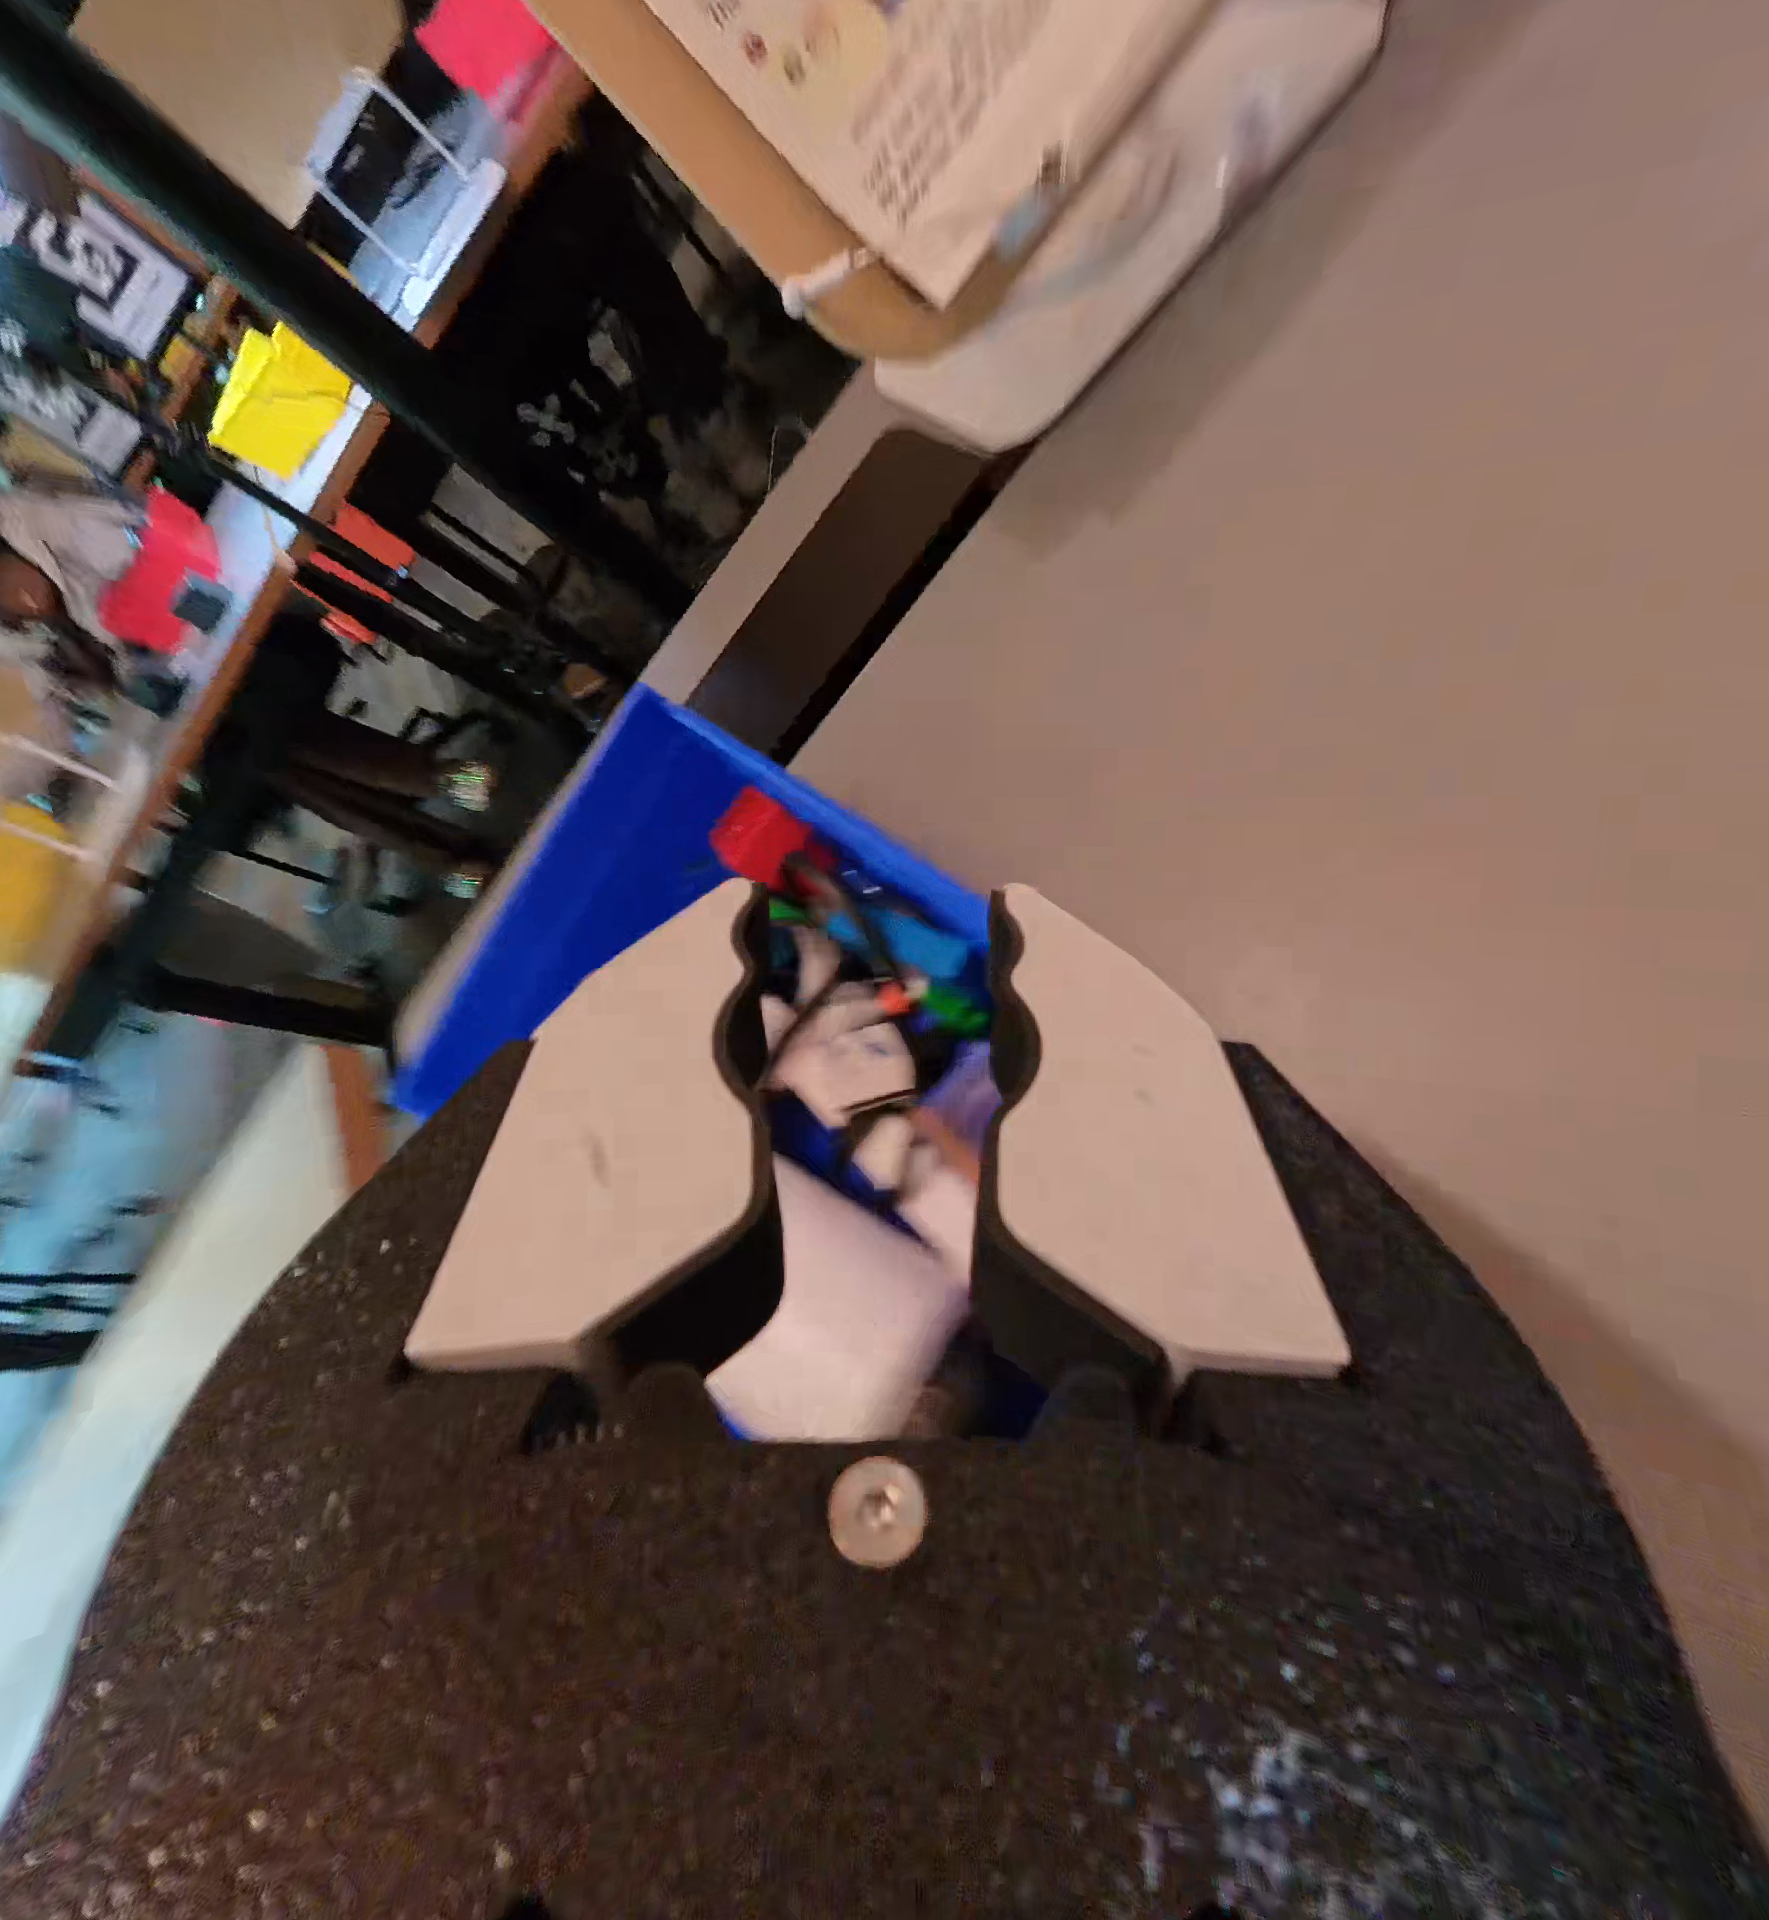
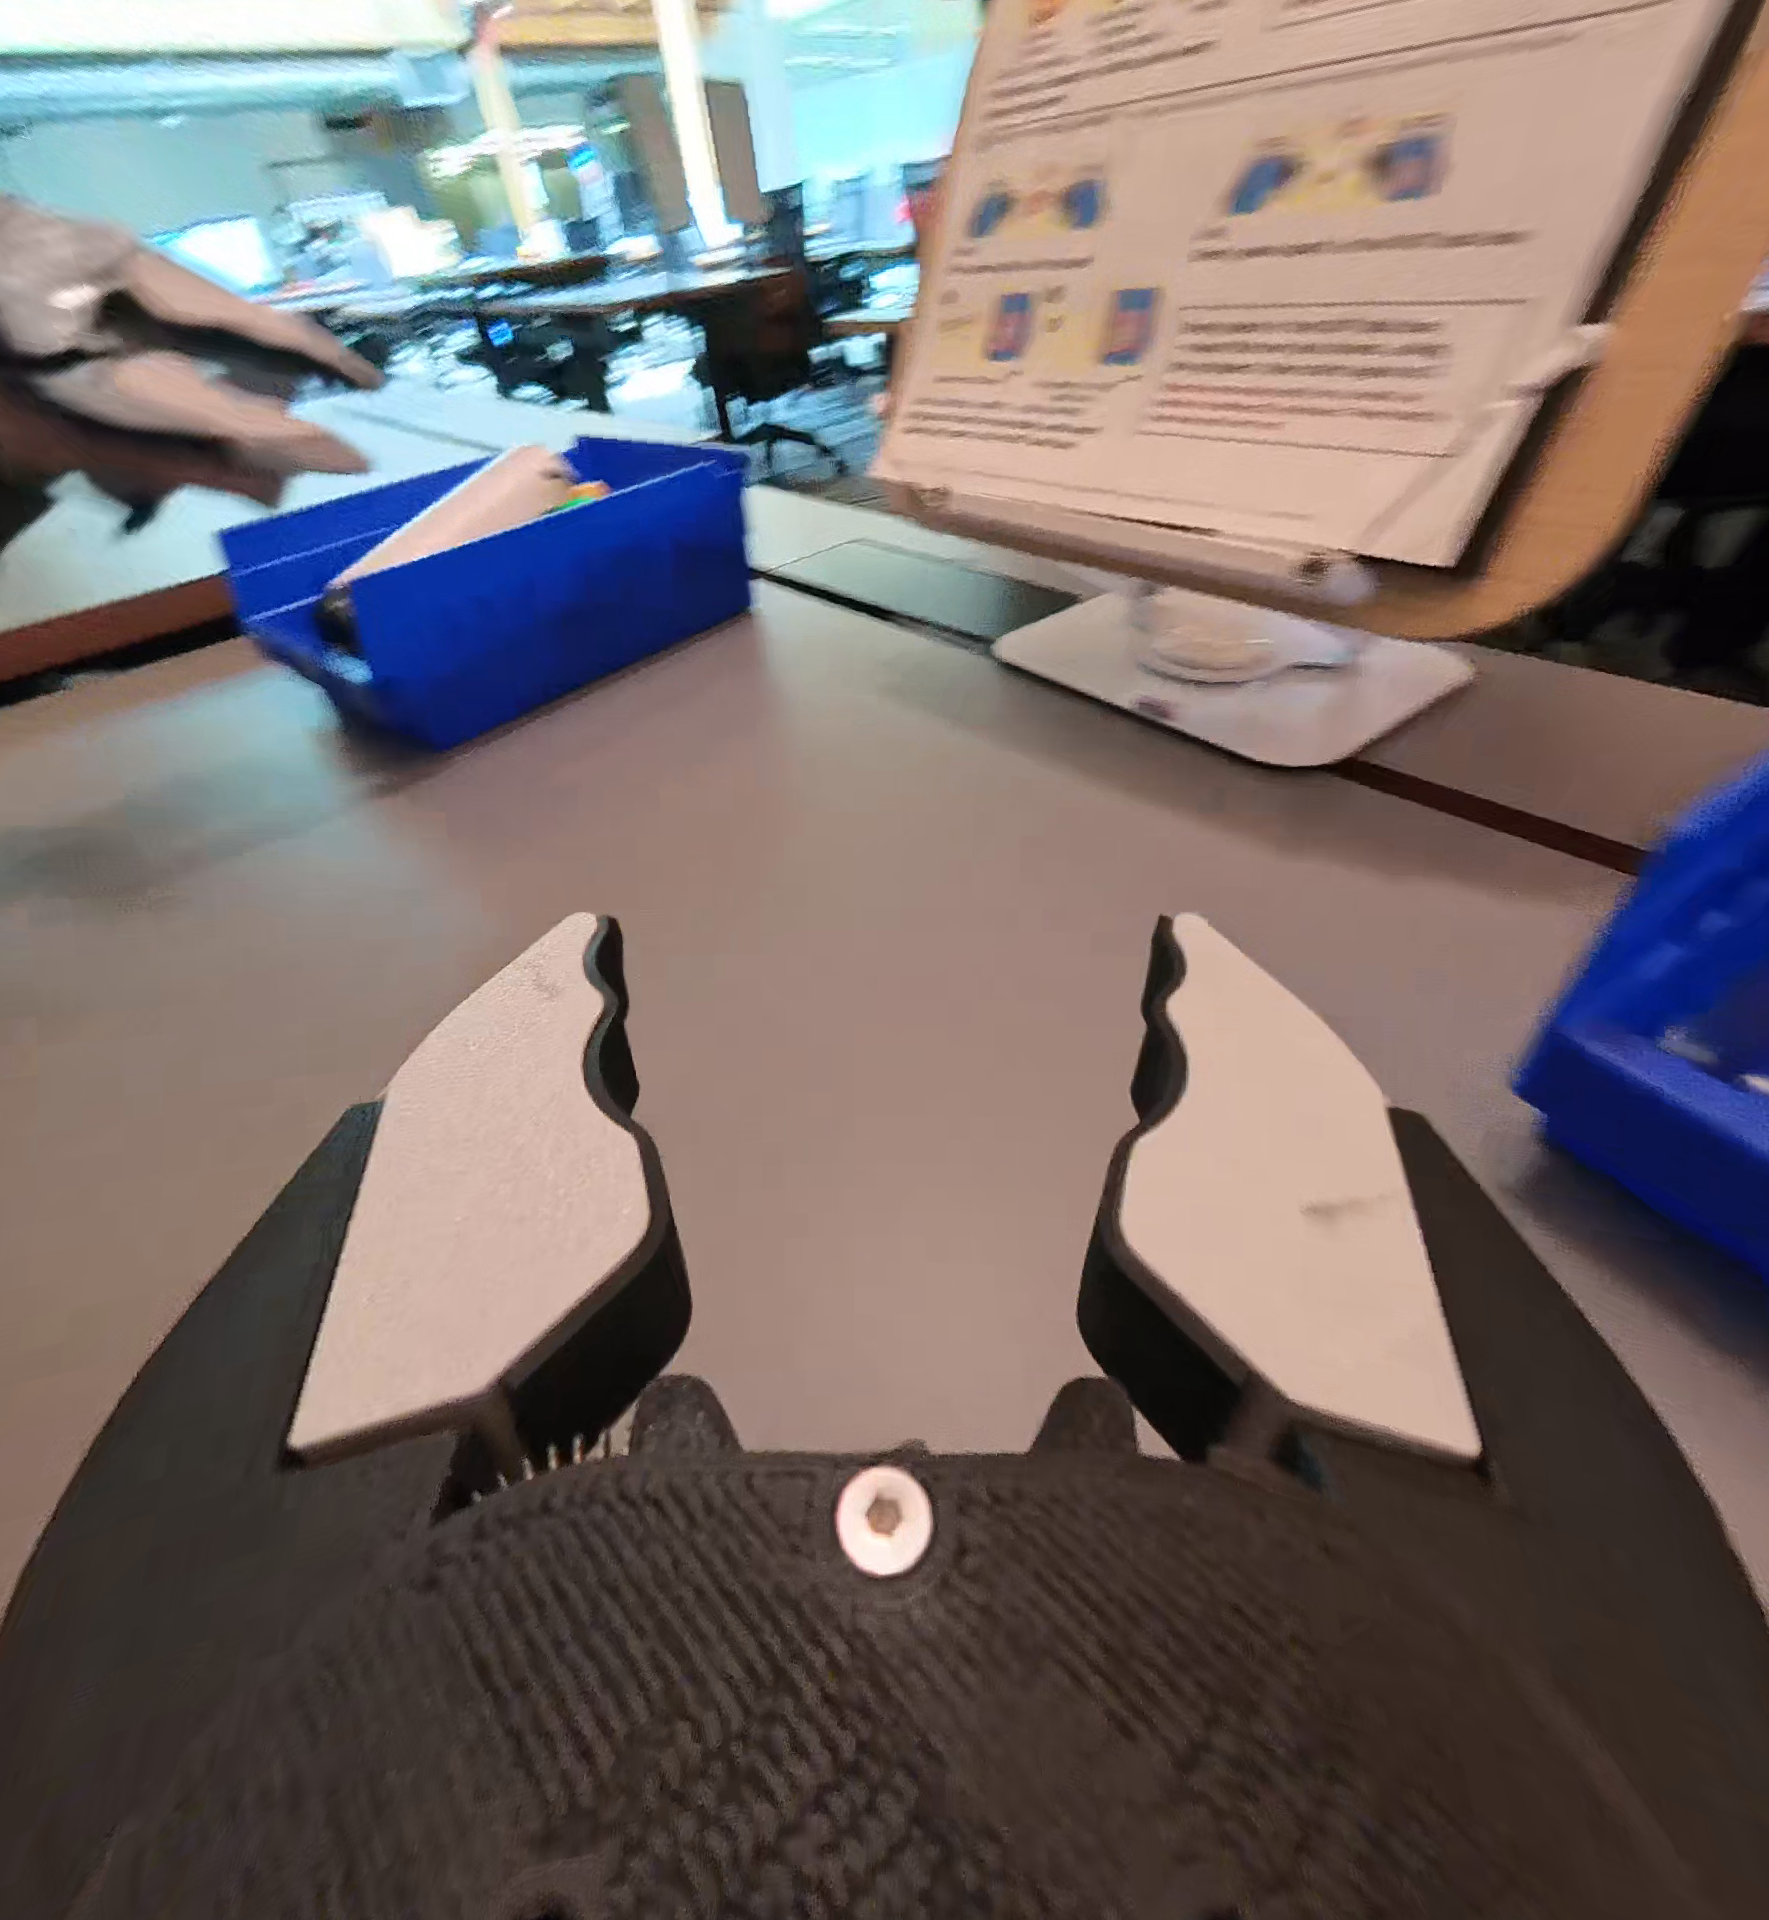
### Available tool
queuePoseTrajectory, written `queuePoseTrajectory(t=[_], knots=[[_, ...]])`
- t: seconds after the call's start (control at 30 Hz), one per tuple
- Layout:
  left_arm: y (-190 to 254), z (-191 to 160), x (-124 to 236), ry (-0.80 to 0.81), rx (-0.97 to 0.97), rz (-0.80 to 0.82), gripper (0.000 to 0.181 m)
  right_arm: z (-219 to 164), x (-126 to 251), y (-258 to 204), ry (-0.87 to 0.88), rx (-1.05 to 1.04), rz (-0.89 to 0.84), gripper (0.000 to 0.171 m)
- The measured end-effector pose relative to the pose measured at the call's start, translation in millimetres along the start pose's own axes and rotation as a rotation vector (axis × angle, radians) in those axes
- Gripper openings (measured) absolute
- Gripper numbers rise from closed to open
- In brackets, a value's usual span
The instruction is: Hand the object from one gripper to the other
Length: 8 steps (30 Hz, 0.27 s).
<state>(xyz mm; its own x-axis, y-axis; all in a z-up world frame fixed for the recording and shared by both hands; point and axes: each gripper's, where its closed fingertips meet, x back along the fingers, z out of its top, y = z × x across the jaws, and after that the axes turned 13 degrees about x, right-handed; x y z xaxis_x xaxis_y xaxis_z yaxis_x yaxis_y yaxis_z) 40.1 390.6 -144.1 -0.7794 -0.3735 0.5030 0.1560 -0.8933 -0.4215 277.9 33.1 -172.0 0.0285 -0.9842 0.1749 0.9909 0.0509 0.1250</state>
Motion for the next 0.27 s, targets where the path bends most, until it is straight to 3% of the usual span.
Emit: queuePoseTrajectory(t=[0.1,0.27], knots=[[-24,-14,-30,-0.227,-0.179,-0.084,0.048,8,-10,-24,0.078,0.053,0.123,0.096],[-59,-44,-76,-0.518,-0.271,-0.15,0.061,26,-14,-29,0.266,0.021,0.103,0.09]])
